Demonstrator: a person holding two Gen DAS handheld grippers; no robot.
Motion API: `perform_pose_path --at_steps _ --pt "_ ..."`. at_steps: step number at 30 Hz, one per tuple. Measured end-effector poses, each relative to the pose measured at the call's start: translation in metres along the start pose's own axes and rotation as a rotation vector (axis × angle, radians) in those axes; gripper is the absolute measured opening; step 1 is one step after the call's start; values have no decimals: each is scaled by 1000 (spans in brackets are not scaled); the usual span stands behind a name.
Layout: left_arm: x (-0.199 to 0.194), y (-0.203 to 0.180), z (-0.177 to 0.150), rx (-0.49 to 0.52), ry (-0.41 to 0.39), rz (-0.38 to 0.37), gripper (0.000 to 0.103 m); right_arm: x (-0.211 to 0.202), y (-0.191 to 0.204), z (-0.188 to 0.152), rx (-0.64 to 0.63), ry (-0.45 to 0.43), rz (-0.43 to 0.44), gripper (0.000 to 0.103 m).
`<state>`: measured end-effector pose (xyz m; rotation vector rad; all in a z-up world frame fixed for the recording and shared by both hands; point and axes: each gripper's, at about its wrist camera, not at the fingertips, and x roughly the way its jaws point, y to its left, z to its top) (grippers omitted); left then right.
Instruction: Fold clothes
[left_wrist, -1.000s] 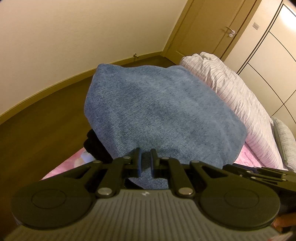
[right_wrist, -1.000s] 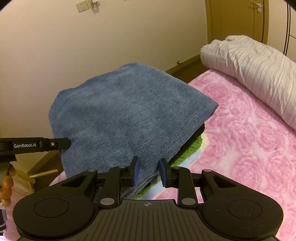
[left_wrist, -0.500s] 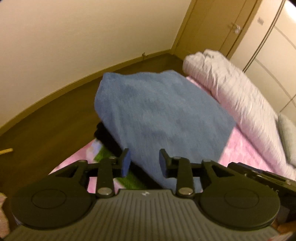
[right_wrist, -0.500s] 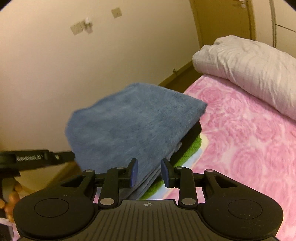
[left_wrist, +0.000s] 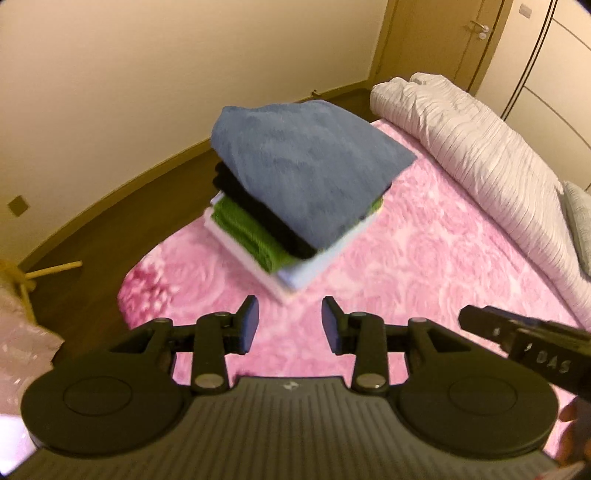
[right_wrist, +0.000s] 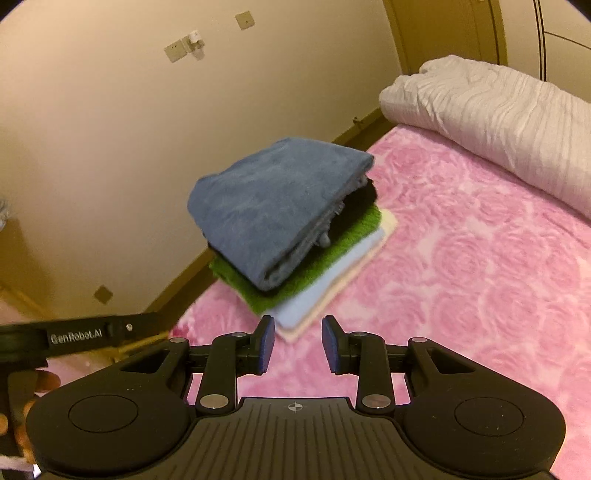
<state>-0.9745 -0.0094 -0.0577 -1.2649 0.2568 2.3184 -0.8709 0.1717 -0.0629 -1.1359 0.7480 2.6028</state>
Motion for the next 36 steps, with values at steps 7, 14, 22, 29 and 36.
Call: perform_pose_path --at_steps 7,14,22,29,36 --pt "-51 -51 -59 -38 -19 33 33 -72 -19 -39 -145 -29 8 32" --pt "-86 -105 -107 -63 -40 20 33 -128 -51 -70 -206 -36 28 32" --pt "-91 -130 -127 -72 -50 84 33 -160 -73 -90 -242 -3 43 32" --pt "-86 -142 -134 -96 -51 109 33 -153 -80 -91 -266 26 65 32" --pt "-69 -138 -118 -109 -26 115 33 -127 -79 -75 -269 56 86 32"
